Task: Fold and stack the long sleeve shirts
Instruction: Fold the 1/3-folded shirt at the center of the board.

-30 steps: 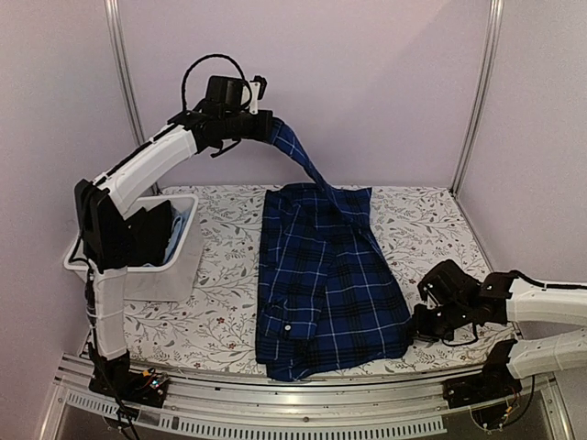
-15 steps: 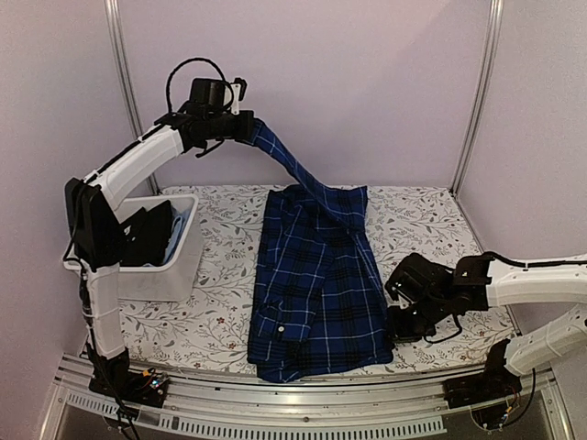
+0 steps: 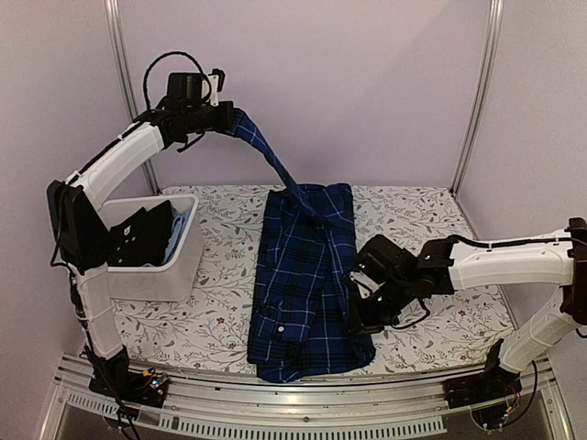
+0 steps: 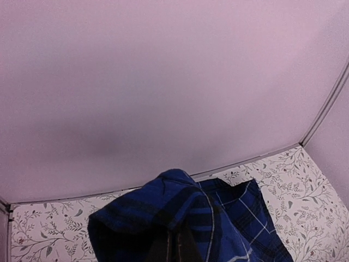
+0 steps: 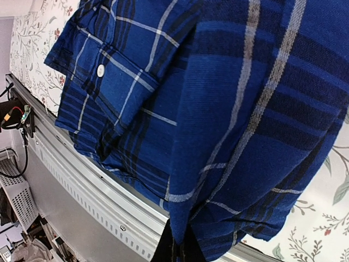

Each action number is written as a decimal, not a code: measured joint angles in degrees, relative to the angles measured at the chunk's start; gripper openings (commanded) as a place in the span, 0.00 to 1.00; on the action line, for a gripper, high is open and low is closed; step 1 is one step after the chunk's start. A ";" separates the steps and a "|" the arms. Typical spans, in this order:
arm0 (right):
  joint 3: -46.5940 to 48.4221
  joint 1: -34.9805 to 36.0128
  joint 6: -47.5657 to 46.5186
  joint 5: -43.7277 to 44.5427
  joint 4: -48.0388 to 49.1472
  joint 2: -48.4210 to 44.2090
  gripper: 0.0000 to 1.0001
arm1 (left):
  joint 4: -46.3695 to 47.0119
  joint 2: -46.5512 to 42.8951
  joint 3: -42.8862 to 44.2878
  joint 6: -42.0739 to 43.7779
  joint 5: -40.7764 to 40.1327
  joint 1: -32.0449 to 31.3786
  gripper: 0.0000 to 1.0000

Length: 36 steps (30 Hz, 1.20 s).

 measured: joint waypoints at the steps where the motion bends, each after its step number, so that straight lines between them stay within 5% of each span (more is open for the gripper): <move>1: 0.44 0.00 -0.17 -0.72 0.46 0.83 0.01 | 0.00 -0.11 -0.20 0.00 0.04 0.28 0.00; 14: 4.85 0.02 -2.19 -8.26 8.52 14.21 0.03 | 0.79 -0.20 -2.97 0.00 0.85 1.99 0.00; 26: 6.69 0.02 -2.56 -10.01 11.74 15.30 0.03 | 0.83 -0.20 -0.72 -0.02 0.87 2.51 0.00; 31: 3.41 0.07 -2.08 -11.23 13.97 15.30 0.15 | 0.81 -0.17 -0.70 -0.02 0.87 2.62 0.00; 36: 2.49 0.68 -2.34 -11.04 14.16 15.21 0.43 | 0.85 -0.20 -2.21 -0.09 1.51 2.69 0.00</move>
